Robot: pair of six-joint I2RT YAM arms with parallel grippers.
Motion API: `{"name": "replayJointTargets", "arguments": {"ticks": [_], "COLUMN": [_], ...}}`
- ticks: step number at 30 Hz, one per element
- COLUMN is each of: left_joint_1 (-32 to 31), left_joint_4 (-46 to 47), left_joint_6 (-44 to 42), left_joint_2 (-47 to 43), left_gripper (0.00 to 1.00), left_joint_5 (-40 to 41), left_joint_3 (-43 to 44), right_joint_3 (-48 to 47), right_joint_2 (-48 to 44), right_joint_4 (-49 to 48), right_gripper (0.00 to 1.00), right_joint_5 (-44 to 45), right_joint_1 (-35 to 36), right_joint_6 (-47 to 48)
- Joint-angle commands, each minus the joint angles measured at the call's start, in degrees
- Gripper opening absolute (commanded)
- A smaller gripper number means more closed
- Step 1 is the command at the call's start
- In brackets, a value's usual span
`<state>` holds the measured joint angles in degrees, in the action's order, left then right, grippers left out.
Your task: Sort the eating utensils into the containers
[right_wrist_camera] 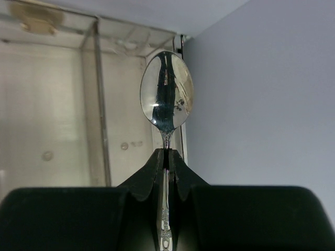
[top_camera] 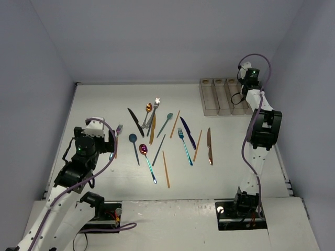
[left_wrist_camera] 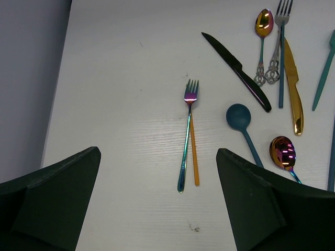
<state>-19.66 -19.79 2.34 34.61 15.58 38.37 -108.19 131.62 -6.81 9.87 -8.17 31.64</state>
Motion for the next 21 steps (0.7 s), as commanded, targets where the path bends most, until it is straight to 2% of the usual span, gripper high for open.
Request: {"name": "replayJointTargets", "arguments": {"ticks": [1,12,17,21], "left_joint_1": [-0.1,0.0,0.0,0.0], "left_joint_4": [4.4,4.2,4.3,4.3], "left_joint_6": [-1.4,-1.8,-2.0,-1.7], "left_joint_2": [0.3,1.1,1.6,2.2], "left_gripper": [0.91,0.91,0.91,0.91], "left_joint_5": [1.2,0.0,0.0,-0.8], "left_joint_3": [0.0,0.0,0.0,0.5], "right_joint_3": [-4.6,-8.4,-8.5,-4.7], "right_joint_2": [2.1,6.8,6.0,-0.7], "right_joint_4": [-4.1,-5.4,-5.6,-5.5], "right_gripper": [0.03,0.17,0.33,0.45], "right_joint_5": [-1.2,-2.1,-0.9,0.1], "right_joint_1": [-1.1,-1.6,-1.5,0.1], "right_joint_6": [-0.4,-1.3,-2.7,-6.4]}}
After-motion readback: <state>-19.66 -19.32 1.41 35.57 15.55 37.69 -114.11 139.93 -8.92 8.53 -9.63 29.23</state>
